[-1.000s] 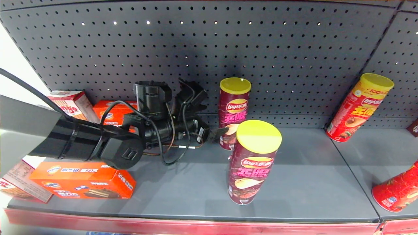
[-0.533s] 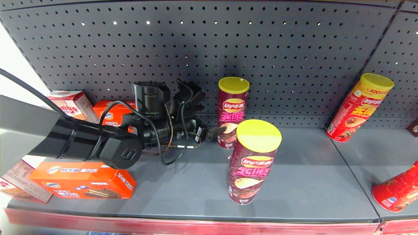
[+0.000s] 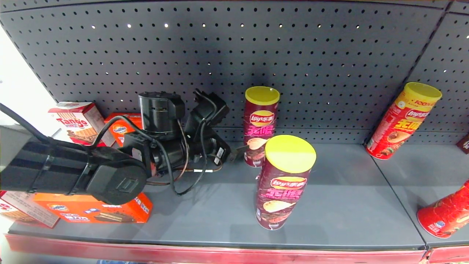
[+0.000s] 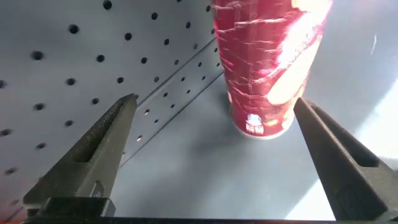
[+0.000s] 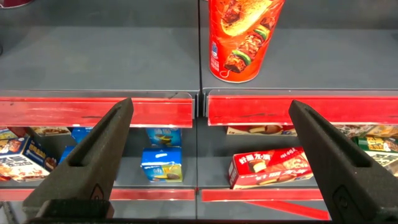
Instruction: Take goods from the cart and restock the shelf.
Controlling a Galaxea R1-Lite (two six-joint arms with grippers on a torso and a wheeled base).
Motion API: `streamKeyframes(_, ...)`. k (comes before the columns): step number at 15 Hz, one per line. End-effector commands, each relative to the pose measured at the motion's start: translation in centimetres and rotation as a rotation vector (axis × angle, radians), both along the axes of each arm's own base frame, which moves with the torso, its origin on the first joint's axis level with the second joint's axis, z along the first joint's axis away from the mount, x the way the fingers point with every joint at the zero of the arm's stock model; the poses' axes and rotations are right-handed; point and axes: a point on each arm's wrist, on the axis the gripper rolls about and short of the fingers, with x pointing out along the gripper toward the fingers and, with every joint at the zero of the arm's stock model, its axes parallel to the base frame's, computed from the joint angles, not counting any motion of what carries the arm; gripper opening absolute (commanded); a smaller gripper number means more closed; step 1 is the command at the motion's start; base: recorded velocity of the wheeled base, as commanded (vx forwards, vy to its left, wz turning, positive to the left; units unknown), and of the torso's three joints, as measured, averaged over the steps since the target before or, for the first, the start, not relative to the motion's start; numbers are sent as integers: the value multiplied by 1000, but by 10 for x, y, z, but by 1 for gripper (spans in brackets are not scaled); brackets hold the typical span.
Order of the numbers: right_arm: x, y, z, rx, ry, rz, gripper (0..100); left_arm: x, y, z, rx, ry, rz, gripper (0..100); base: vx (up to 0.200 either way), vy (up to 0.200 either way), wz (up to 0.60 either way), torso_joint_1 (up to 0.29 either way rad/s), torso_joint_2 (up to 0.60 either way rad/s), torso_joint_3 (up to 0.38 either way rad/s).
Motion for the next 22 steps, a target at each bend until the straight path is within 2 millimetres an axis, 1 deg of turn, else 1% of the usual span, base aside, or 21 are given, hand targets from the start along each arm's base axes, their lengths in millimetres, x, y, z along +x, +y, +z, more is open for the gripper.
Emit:
streamKeyframes(1,0,0,0,-1,0,0,100,-18,7,12,51,-59,77,100,0,0,0,0,0,0)
streamKeyframes(2,0,0,0,-1,0,0,100,-23,10,13,58,-61,113,100,0,0,0,0,0,0)
streamKeyframes(3,0,0,0,-1,0,0,100,-23,11,13,61,-63,134,100,0,0,0,0,0,0)
streamKeyframes(4,0,0,0,-1,2,0,100,-21,12,15,66,-73,181,100,0,0,0,0,0,0)
streamKeyframes(6,0,0,0,-1,2,0,100,-17,13,11,78,-69,221,100,0,0,0,0,0,0)
streamKeyframes(7,0,0,0,-1,2,0,100,-12,11,6,78,-68,231,100,0,0,0,0,0,0)
streamKeyframes(9,0,0,0,-1,2,0,100,-8,9,3,77,-70,231,100,0,0,0,0,0,0)
streamKeyframes(11,0,0,0,-1,2,0,100,6,-1,2,69,-80,227,100,0,0,0,0,0,0)
streamKeyframes(14,0,0,0,-1,2,0,100,13,-7,-5,74,-70,221,100,0,0,0,0,0,0)
streamKeyframes(16,0,0,0,-1,2,0,100,15,-10,-5,71,-72,216,100,0,0,0,0,0,0)
streamKeyframes(17,0,0,0,-1,2,0,100,16,-15,-5,68,-75,206,100,0,0,0,0,0,0)
streamKeyframes(22,0,0,0,-1,2,0,100,20,-19,-5,64,-78,203,100,0,0,0,0,0,0)
